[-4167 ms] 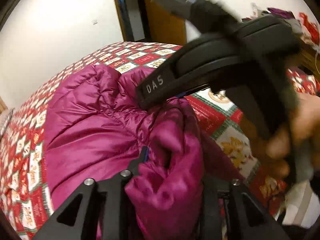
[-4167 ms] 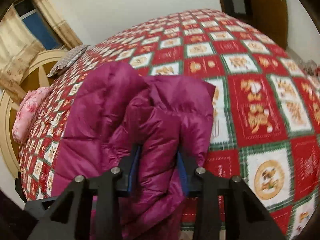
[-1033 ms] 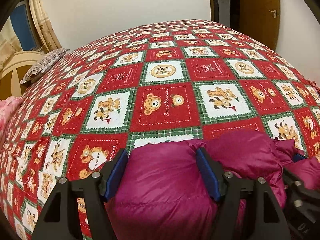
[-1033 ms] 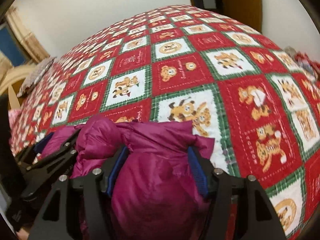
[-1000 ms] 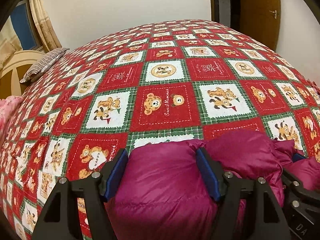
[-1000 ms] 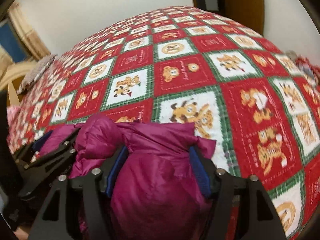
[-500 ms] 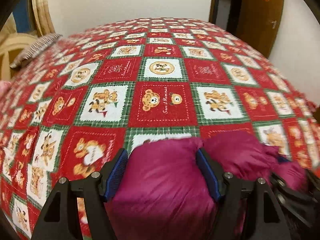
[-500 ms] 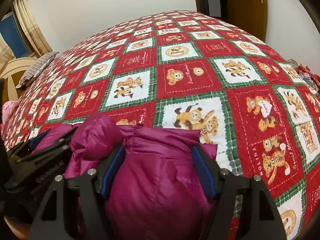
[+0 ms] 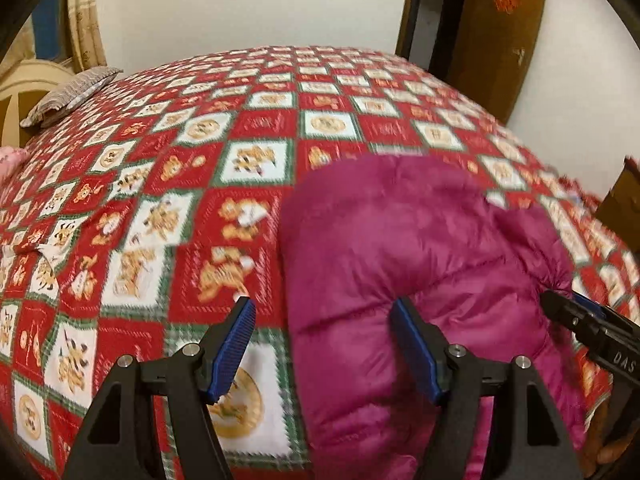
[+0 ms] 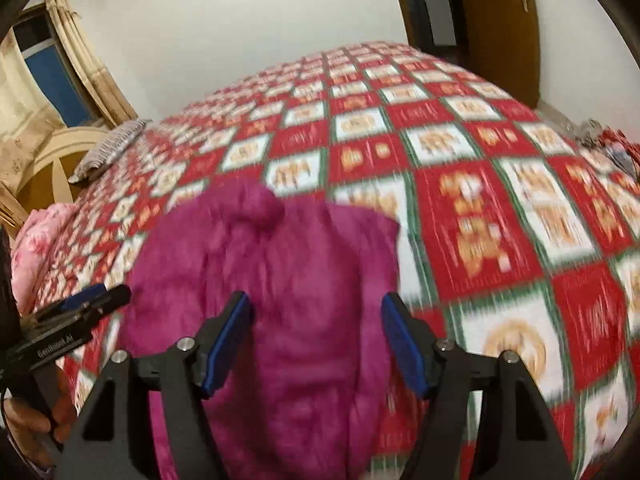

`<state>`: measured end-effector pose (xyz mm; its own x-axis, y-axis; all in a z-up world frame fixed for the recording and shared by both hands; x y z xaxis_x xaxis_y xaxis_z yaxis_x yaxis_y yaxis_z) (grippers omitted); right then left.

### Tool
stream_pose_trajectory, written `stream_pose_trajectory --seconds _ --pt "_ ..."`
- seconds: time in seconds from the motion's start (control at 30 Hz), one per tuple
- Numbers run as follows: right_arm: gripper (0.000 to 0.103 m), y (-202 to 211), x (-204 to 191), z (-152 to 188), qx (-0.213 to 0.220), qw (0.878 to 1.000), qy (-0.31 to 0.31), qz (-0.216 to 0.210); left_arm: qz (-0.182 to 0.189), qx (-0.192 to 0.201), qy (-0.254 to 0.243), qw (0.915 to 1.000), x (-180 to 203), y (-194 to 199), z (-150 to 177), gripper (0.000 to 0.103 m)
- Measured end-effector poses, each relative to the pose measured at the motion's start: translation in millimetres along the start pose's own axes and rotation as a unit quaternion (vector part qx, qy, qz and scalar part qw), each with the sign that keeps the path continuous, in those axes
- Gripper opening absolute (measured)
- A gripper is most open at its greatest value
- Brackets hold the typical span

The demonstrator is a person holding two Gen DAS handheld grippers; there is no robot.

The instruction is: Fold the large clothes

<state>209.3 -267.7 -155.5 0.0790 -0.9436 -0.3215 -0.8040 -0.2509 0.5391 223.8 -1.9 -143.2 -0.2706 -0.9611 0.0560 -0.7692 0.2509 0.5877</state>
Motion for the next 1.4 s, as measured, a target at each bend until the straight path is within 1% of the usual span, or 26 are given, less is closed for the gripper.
stream_pose_trajectory --seconds 0.07,0.13,0.2,0.27,0.33,0.4,0.43,0.5,0.6,0.7,0.77,0.8,0.83,0.87,1.0,1.1,1.13,1.23,1.33,1.4 --pt "0.071 -5 3 13 -0.014 1.000 -0.013 0.005 -0.012 0.006 -0.016 0.9998 5 1 4 0.071" --pt "0.071 -11 9 24 -0.029 0.999 -0.045 0.000 -0.024 0.007 -0.035 0.9991 10 -1 6 0.071" --pt "0.072 -16 14 26 -0.026 0.998 -0.060 -0.005 -0.028 0.006 -0.040 0.9988 9 1 7 0.071" --pt "0.072 -14 12 26 -0.026 0.998 -0.052 0.000 -0.022 0.005 -0.033 0.9992 5 6 6 0.071" --pt "0.073 -9 7 20 -0.030 0.999 -0.037 0.013 -0.007 0.016 -0.011 0.9998 -5 16 5 0.071" --pt "0.073 1 3 14 -0.019 0.999 -0.020 0.020 0.003 0.035 0.012 0.9993 -15 26 2 0.071" --pt "0.073 9 -1 8 -0.007 1.000 -0.007 0.025 0.008 0.046 0.027 0.9985 -21 31 0 0.071" --pt "0.075 17 -7 1 0.009 0.999 0.013 0.032 0.009 0.051 0.052 0.9973 -32 36 -2 0.072" --pt "0.075 23 -17 -8 0.022 0.998 0.049 0.042 0.008 0.046 0.066 0.9967 -39 38 -2 0.072" --pt "0.076 26 -25 -11 0.033 0.995 0.077 0.054 0.004 0.053 0.062 0.9966 -38 38 -1 0.072" --pt "0.084 22 -28 -11 0.038 0.993 0.092 0.062 0.014 0.053 0.067 0.9962 -38 36 -1 0.072" --pt "0.092 18 -28 -11 0.038 0.993 0.095 0.065 0.021 0.052 0.069 0.9960 -38 35 0 0.072" --pt "0.097 15 -26 -11 0.037 0.993 0.096 0.065 0.030 0.048 0.073 0.9957 -37 31 0 0.072" --pt "0.097 10 -26 -12 0.032 0.993 0.098 0.064 0.037 0.045 0.077 0.9953 -36 27 0 0.072" --pt "0.097 -8 -24 -10 0.008 0.994 0.100 0.053 0.048 0.027 0.100 0.9934 -36 8 6 0.072" --pt "0.097 -15 -22 -9 0.001 0.994 0.096 0.045 0.074 0.017 0.131 0.9885 -36 -5 9 0.072" --pt "0.099 -18 -20 -9 -0.001 0.994 0.096 0.047 0.083 0.015 0.137 0.9870 -36 -8 9 0.072" --pt "0.103 -25 -18 -7 -0.009 0.994 0.094 0.046 0.095 0.010 0.144 0.9850 -36 -14 9 0.076" --pt "0.103 -32 -15 -5 -0.022 0.996 0.084 0.032 0.108 0.002 0.147 0.9832 -36 -18 9 0.077" --pt "0.103 -36 -13 -4 -0.029 0.996 0.077 0.023 0.112 0.001 0.140 0.9837 -35 -20 9 0.079"
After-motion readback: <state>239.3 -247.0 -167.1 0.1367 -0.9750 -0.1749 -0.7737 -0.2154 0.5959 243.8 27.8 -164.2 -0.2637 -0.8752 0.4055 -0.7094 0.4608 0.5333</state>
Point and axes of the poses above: each gripper's, at about its wrist camera, not at the fingertips, and y roughly against the way its jaws point, x to its right, z to its underside, the point moved 3 cm from there along -y, roughly the way its jaws point, and after that the axes turned 15 degrees about x, right-handed, at the moved point
